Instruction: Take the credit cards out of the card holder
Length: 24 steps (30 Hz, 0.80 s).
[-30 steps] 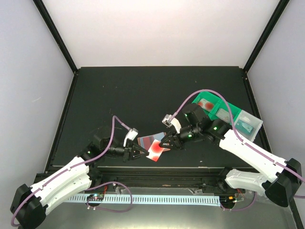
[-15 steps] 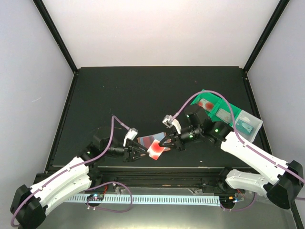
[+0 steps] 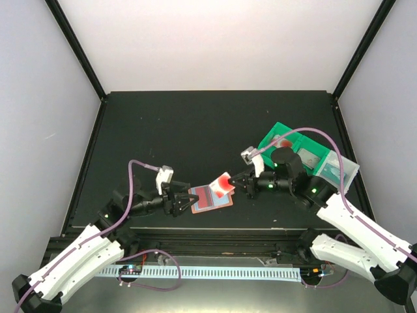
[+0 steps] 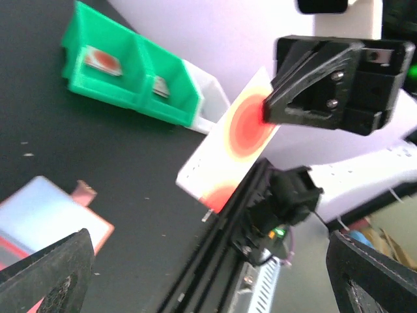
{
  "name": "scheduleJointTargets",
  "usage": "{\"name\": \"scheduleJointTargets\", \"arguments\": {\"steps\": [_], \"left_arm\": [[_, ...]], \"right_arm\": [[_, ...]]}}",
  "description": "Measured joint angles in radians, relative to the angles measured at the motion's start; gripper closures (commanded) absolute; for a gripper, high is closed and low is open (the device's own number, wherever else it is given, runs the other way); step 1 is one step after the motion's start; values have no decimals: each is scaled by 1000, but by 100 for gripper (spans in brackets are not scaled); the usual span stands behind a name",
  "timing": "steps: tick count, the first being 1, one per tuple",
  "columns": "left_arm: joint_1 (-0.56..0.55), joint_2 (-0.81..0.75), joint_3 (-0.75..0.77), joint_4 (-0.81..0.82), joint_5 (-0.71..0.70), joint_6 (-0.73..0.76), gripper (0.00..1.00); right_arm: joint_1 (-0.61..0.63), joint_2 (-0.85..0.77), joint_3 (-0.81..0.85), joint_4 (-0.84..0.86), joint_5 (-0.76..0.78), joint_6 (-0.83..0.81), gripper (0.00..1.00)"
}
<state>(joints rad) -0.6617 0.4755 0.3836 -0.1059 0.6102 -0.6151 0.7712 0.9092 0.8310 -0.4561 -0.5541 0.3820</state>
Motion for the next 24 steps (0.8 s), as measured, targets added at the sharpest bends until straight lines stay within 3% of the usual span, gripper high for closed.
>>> {"name": "scheduleJointTargets", "arguments": {"steps": [5,13,24], "left_arm": [[0,6,0,-34,-115,-8,1],[0,125,-4,-42,-169,-6,1],[0,256,-18,-100,-335,2,1]], "right_arm": [[-56,-55,-2,18,183,80,99],[-164,-74,-7,38,418,158,99],[-491,-9,-164,201,485,249,99]]}}
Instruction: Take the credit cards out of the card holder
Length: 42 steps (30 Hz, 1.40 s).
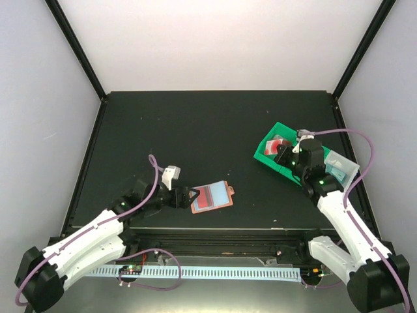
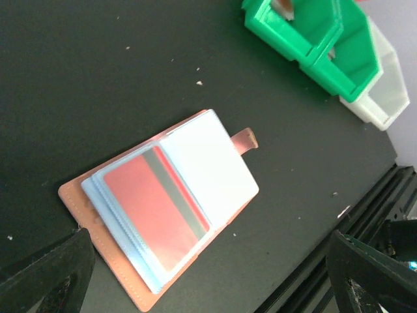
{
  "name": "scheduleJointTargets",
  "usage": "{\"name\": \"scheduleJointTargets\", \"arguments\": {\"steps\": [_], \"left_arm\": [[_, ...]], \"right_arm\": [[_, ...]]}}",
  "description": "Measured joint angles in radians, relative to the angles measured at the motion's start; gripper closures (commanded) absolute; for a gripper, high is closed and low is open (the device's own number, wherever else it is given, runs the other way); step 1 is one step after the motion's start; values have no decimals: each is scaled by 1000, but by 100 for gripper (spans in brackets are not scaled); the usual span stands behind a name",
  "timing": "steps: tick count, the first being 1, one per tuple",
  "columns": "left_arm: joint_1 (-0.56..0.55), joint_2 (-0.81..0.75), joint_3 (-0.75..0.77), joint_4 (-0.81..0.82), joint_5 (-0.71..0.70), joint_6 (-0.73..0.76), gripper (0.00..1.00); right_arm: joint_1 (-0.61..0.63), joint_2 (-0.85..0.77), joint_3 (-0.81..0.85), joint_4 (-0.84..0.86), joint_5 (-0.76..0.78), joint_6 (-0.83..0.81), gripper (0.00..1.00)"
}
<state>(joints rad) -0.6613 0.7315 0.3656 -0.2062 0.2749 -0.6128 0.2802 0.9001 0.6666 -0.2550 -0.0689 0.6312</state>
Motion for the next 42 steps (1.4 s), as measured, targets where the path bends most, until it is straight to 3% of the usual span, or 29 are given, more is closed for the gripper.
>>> {"name": "scheduleJointTargets", "arguments": {"steps": [14,22,42], "left_arm": [[1,102,0,5,26,0,1],[1,117,1,5,34,9,1],[7,137,31,6,52,38,1]], "right_arm": [[-90,251,25,178,170,86,99],[-178,437,99,247,147,121,99],[-191,742,157,455,70,191,99]]}}
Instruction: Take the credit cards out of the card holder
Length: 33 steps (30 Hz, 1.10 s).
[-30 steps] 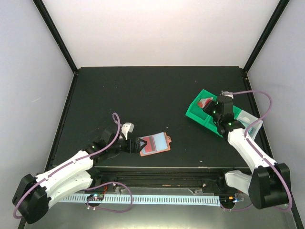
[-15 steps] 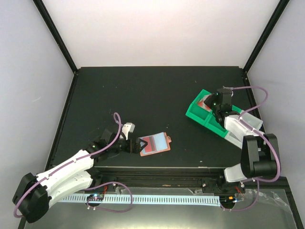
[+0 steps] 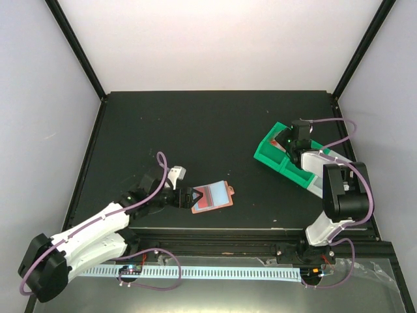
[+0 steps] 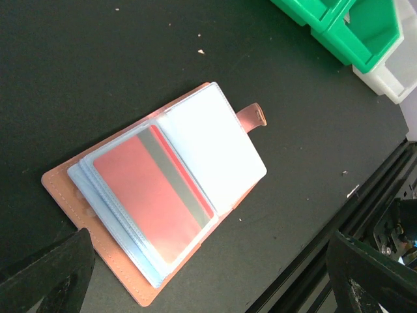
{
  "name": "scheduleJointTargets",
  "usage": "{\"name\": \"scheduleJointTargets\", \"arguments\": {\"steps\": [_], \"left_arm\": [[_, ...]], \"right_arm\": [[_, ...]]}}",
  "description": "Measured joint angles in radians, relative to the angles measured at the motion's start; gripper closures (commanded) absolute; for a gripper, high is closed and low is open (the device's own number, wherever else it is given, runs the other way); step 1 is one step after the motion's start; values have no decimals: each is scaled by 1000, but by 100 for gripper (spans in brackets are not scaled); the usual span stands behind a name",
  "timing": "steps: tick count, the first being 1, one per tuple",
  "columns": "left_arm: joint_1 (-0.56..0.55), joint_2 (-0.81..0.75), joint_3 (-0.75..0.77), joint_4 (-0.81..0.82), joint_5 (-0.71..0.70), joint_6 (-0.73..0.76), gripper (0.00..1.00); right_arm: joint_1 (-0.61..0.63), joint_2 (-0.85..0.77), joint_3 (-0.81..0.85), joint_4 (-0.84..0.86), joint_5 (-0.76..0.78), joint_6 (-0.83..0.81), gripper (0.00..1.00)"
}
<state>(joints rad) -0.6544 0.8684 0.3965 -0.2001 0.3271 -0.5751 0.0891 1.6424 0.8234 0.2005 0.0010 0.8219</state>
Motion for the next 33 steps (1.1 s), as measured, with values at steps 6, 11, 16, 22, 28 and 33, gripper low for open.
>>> {"name": "scheduleJointTargets", "arguments": {"steps": [6,11,16,22,28,33], "left_arm": [[5,36,0,16,17,0,1],[5,50,0,17,19,0,1],[7,50,0,16,21,1,1],[12,43,0,13,19,1,1],[14,16,0,7,16,1,1],[18,-12,0,-17,3,1,1]], "right_arm": [[-2,43,14,10,1,-5,96],[-8,59,25,14,8,-12,93],[-9,63,41,8,13,-20,89],[-12,63,53,-24,18,-33,82],[-12,63,95,-103,44,-45,76],[-13,50,106,-151,61,-61,69]]}}
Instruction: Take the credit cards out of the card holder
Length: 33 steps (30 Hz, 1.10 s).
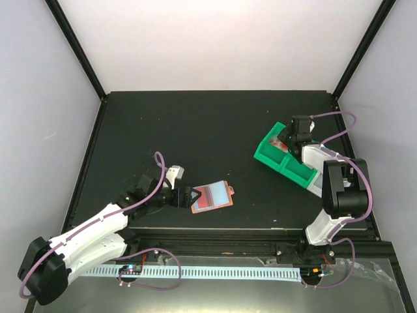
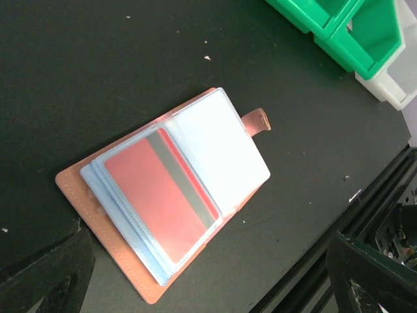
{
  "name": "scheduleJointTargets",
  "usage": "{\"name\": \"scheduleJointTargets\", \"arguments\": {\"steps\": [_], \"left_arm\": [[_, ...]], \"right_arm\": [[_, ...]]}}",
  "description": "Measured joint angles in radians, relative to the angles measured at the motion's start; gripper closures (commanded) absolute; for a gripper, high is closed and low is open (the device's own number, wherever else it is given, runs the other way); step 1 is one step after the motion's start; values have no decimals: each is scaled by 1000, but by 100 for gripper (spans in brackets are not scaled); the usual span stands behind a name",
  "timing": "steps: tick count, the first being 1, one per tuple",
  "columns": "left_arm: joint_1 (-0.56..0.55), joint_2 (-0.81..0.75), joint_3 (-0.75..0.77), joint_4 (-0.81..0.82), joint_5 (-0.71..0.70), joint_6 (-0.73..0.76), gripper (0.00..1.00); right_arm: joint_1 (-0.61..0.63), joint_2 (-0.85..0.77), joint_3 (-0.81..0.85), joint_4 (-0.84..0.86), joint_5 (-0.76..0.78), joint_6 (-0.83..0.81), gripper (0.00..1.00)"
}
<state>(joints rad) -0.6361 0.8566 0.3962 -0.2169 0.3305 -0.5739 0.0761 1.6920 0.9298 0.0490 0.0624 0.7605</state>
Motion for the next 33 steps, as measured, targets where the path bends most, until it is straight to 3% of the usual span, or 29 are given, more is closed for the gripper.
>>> {"name": "scheduleJointTargets", "arguments": {"steps": [12,19,26,33], "left_arm": [[3,-14,0,-23,-41,1,1],[7,3,0,-22,-42,-2,1],[8,3,-1,-12,-37,-6,1],[8,26,-7,12,-20,-13,1]], "right_arm": [[0,-103,68,-202,5,-55,54],[0,-258,39,-240,-115,-93,54],[19,-378,-69,-253,-291,-135,62],[153,-475,-181,-257,-382,-153,59]]}}
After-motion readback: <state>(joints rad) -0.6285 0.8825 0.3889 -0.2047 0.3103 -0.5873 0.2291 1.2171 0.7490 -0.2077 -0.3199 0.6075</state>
